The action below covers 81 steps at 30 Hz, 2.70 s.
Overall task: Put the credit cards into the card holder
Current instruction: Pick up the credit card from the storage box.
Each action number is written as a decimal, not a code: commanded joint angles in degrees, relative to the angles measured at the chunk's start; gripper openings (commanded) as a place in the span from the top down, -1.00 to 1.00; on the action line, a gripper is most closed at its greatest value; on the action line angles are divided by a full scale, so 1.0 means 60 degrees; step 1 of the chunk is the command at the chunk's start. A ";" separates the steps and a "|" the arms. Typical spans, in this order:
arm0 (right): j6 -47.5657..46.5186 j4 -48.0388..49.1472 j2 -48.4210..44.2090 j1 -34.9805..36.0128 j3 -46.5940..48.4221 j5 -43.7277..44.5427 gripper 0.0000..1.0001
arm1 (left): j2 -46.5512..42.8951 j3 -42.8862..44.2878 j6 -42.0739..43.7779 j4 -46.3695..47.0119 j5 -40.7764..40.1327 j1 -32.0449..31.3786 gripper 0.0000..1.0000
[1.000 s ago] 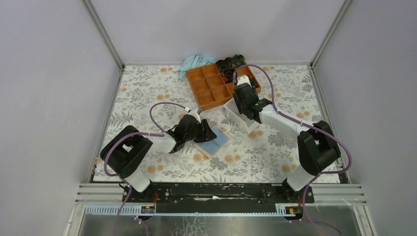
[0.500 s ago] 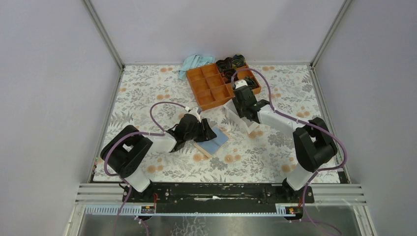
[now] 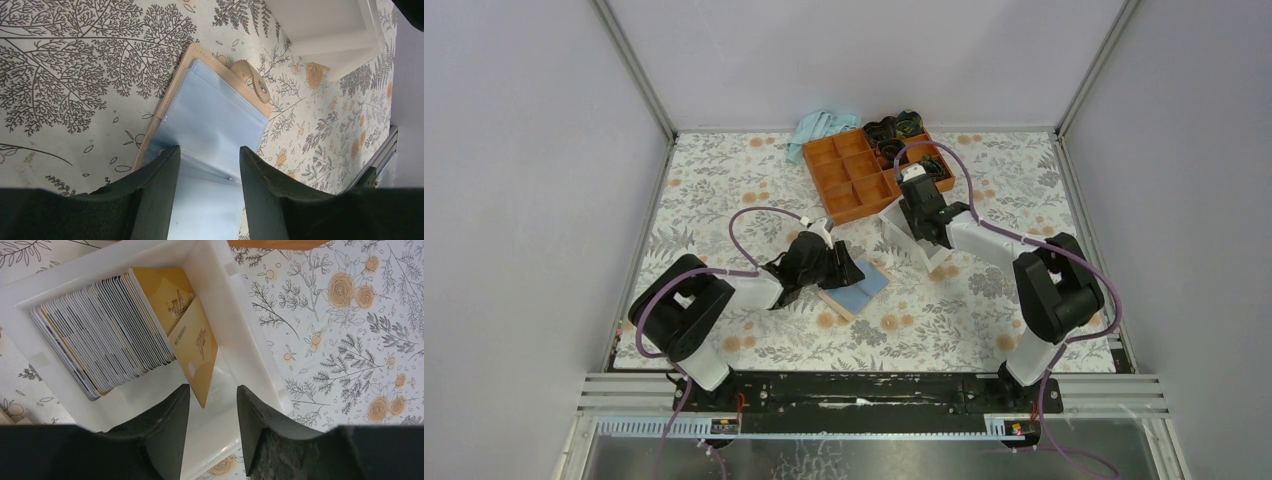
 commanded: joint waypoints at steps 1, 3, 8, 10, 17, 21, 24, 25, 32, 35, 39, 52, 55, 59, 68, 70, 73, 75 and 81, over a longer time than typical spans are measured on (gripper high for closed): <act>-0.0229 0.0304 0.0183 -0.0115 0.0404 -0.0086 0.08 | 0.0264 0.0104 0.0098 -0.0260 -0.0147 -0.0030 -0.11; -0.0273 0.0365 0.0220 -0.0110 0.0437 -0.0150 0.13 | 0.0271 0.0083 0.0066 -0.0219 -0.0142 -0.0029 -0.11; -0.0386 0.0329 0.0439 -0.0121 0.0601 -0.0244 0.27 | 0.0302 0.0050 0.0061 -0.0189 -0.0170 -0.0030 -0.11; -0.0441 0.0386 0.0427 -0.0125 0.0614 -0.0297 0.28 | 0.0321 0.0035 0.0061 -0.0171 -0.0169 -0.0030 -0.11; -0.0595 0.0225 0.0599 -0.0125 0.0849 -0.0319 0.54 | 0.0307 0.0006 0.0061 -0.0156 -0.0197 -0.0031 -0.11; -0.0614 0.0130 0.0602 -0.0132 0.0857 -0.0294 0.75 | 0.0276 -0.0008 0.0061 -0.0156 -0.0223 -0.0030 -0.11; -0.0582 0.0021 0.0542 -0.0130 0.0838 -0.0205 0.79 | 0.0272 0.0004 0.0040 -0.0185 -0.0247 -0.0029 -0.11; -0.0570 -0.0020 0.0492 -0.0132 0.0830 -0.0195 0.82 | 0.0260 0.0009 0.0033 -0.0192 -0.0252 -0.0030 -0.11; -0.0497 -0.0275 -0.0082 -0.0132 0.0727 0.0059 0.94 | 0.0042 -0.0003 0.0072 -0.0327 -0.0403 -0.0033 -0.16; -0.0471 -0.0410 -0.0313 -0.0132 0.0706 0.0254 0.94 | -0.0034 0.0033 0.0090 -0.0388 -0.0419 -0.0032 -0.19; -0.0431 -0.0522 -0.0511 -0.0125 0.0641 0.0380 0.96 | -0.0130 0.0053 0.0069 -0.0404 -0.0443 -0.0031 -0.23; -0.0222 -0.0815 -0.2002 -0.0110 0.0366 0.0480 0.98 | -0.0655 -0.0063 -0.0088 -0.0348 -0.0612 -0.0030 -0.32; -0.0052 -0.0915 -0.2427 -0.0064 0.0274 0.0466 0.99 | -0.0731 -0.0141 -0.0167 -0.0244 -0.0604 -0.0038 -0.33; 0.0197 -0.0995 -0.3017 0.0204 0.0241 0.0580 1.00 | -0.0833 -0.0228 -0.0237 -0.0118 -0.0606 -0.0031 -0.33; 0.1384 -0.0963 -0.4042 0.1428 0.0269 0.0943 1.00 | -0.1983 -0.0609 -0.0534 0.0009 -0.0880 -0.0031 -0.35; 0.1806 -0.0770 -0.4333 0.1706 0.0087 0.0938 1.00 | -0.2471 -0.0825 -0.0692 0.0055 -0.1041 -0.0045 -0.36; 0.2587 -0.0366 -0.4856 0.2089 -0.0308 0.0965 1.00 | -0.3355 -0.1253 -0.1087 0.0282 -0.1343 -0.0087 -0.37; 0.3235 0.0045 -0.5241 0.2341 -0.0696 0.0916 1.00 | -0.3952 -0.1591 -0.1428 0.0548 -0.1633 -0.0140 -0.38; 0.5365 0.2212 -0.6501 0.2809 -0.2469 0.0742 1.00 | -0.5206 -0.2764 -0.2827 0.2319 -0.2724 -0.0443 -0.37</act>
